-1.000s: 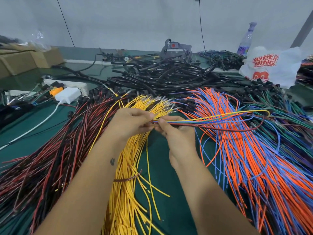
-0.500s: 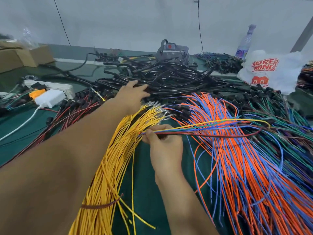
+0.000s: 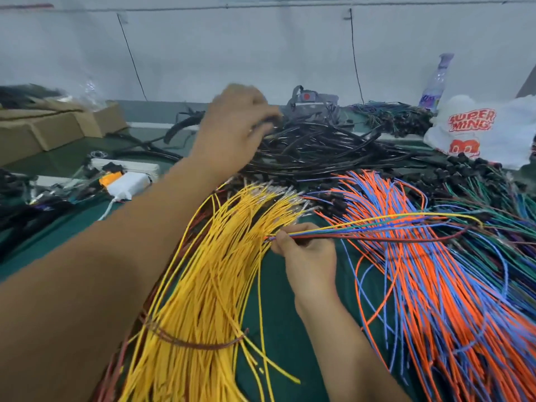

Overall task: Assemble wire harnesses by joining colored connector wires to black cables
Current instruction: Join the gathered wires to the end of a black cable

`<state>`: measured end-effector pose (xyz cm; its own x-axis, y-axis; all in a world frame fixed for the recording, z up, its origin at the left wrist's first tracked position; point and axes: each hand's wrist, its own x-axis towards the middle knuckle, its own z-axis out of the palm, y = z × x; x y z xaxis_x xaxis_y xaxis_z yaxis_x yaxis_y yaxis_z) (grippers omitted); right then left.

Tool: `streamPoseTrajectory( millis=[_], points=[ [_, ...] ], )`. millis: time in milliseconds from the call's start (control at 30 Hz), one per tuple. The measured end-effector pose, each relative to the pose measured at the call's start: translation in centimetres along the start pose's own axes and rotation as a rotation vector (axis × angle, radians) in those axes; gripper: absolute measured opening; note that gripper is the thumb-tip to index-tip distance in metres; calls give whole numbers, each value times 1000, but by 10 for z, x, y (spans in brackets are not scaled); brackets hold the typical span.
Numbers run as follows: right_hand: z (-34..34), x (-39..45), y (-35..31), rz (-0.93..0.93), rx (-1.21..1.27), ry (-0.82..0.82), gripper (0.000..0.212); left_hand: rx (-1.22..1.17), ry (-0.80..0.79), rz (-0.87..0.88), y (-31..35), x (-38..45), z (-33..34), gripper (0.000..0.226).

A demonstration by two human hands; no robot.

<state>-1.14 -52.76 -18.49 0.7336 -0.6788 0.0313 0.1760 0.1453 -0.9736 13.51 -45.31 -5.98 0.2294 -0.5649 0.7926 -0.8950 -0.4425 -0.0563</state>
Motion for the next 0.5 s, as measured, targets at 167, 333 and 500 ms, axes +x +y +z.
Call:
streamPoseTrajectory(
  millis=[167, 333, 500],
  points=[
    [0, -4, -4, -40, 35, 66, 20, -146, 9, -178, 22, -14, -37, 16],
    [-3, 0, -5, -142, 91, 223, 9, -320, -228, -508, 67, -91, -15, 11],
    [-6, 0, -3, -186, 98, 191, 10, -123, -352, -604, 94, -132, 21, 18]
  ],
)
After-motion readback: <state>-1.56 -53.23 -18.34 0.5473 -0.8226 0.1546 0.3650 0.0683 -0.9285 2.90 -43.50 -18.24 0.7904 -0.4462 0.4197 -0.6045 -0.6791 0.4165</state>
